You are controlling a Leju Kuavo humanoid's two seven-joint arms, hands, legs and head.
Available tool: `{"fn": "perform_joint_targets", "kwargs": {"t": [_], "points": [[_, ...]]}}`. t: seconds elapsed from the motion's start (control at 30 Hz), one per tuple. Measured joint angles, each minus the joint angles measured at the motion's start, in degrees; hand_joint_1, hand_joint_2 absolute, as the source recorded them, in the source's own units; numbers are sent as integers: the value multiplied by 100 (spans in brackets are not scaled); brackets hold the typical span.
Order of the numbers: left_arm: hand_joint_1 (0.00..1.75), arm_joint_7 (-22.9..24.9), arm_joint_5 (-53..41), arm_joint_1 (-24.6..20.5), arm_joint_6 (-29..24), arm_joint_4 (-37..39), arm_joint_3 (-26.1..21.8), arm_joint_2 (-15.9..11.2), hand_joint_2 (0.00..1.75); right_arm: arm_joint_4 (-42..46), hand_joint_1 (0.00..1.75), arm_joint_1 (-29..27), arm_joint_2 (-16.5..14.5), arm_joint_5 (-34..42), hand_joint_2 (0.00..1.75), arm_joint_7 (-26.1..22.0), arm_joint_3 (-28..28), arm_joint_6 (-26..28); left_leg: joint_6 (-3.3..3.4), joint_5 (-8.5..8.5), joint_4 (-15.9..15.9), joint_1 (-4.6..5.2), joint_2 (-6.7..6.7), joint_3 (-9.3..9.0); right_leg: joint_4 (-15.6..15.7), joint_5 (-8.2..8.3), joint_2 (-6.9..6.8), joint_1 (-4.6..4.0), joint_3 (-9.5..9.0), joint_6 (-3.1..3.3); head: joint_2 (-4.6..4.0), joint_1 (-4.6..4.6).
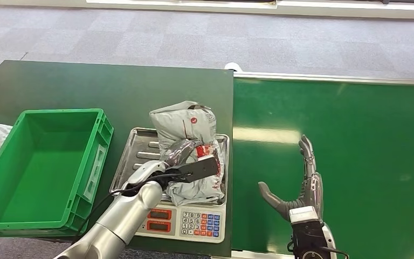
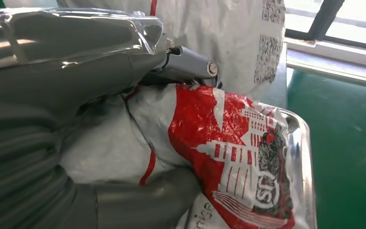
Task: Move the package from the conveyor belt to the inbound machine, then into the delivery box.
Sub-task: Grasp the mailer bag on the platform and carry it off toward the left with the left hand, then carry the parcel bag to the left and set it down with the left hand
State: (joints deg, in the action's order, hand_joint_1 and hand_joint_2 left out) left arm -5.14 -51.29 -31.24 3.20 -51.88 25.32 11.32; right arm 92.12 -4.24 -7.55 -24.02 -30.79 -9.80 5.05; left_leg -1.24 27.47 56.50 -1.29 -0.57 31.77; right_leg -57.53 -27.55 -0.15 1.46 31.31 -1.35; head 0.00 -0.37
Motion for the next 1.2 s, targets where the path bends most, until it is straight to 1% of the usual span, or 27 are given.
{"fn": "perform_joint_targets", "kwargs": {"t": [0.13,0.27,0.4,0.53,0.6,0.7,0.8,0.87,0.93,0.97,1.03,1.07,1.1,1.2], "points": [[141,-79,116,-11,-5,20,0,7,175,-31,0,1,-8,1,175,8,1,0,0,1,0,0,0,1,0,-1,0,0,2,0,0,-1],[146,-130,193,-9,-29,20,1,8,175,-44,0,2,-8,2,175,8,1,0,-1,1,0,0,0,1,0,-1,1,0,3,0,0,0],[156,-512,686,125,-305,-101,-21,7,175,-47,0,-1,-8,8,175,13,3,0,-1,1,0,0,1,5,0,-1,4,0,10,0,0,1],[157,-1266,1544,487,-878,-707,-135,14,175,-46,0,-3,-7,43,175,46,4,3,-1,0,0,0,11,24,-1,2,14,-1,34,0,0,-1],[157,-1509,1819,604,-1088,-1108,-183,4,175,-46,0,-2,-6,63,175,51,5,5,-1,0,0,-1,14,31,-1,2,15,-1,42,0,0,-2],[156,-1544,1907,704,-1123,-1507,-222,-16,175,-47,0,0,-6,76,175,52,4,7,-1,0,0,-1,13,37,-1,1,15,-1,47,1,0,-2],[144,-1624,1945,778,-1180,-1720,-238,-29,175,-47,0,0,-6,88,175,52,3,7,-1,0,0,-1,14,44,-1,2,16,-1,53,1,0,-1],[149,-1959,2067,852,-1457,-1868,-245,-39,175,-48,0,1,-6,111,175,52,3,11,-1,0,0,-1,17,47,-1,2,17,-1,56,0,0,0],[158,-2404,2173,988,-1986,-2239,-243,-62,175,-57,0,-3,-6,146,175,56,3,44,-1,1,0,-1,21,49,-2,2,18,-1,59,0,0,0],[159,-2553,2180,1061,-2274,-2493,-234,-79,175,-64,0,-9,-7,160,175,60,3,74,-1,1,0,-1,21,50,-2,2,18,-1,61,0,0,0],[161,-2622,2129,1196,-2777,-3124,-193,-144,175,-74,0,-37,-8,169,175,67,5,148,-1,1,0,-1,21,54,-2,1,18,-1,66,1,0,-1],[163,-2591,2106,1243,-2920,-3411,-171,-183,175,-76,0,-53,-8,170,175,68,7,174,-1,1,0,-1,20,57,-2,0,18,-1,68,1,0,-1],[164,-2552,2090,1285,-3013,-3676,-150,-222,175,-77,0,-66,-8,169,175,69,8,192,-1,1,0,-1,20,58,-2,0,17,-2,69,1,0,-1],[161,-2508,2120,1390,-3201,-4176,-138,-310,175,-76,0,-107,-14,160,175,72,11,242,-2,2,-1,-2,22,58,-2,0,18,-2,70,1,0,-1]]}}
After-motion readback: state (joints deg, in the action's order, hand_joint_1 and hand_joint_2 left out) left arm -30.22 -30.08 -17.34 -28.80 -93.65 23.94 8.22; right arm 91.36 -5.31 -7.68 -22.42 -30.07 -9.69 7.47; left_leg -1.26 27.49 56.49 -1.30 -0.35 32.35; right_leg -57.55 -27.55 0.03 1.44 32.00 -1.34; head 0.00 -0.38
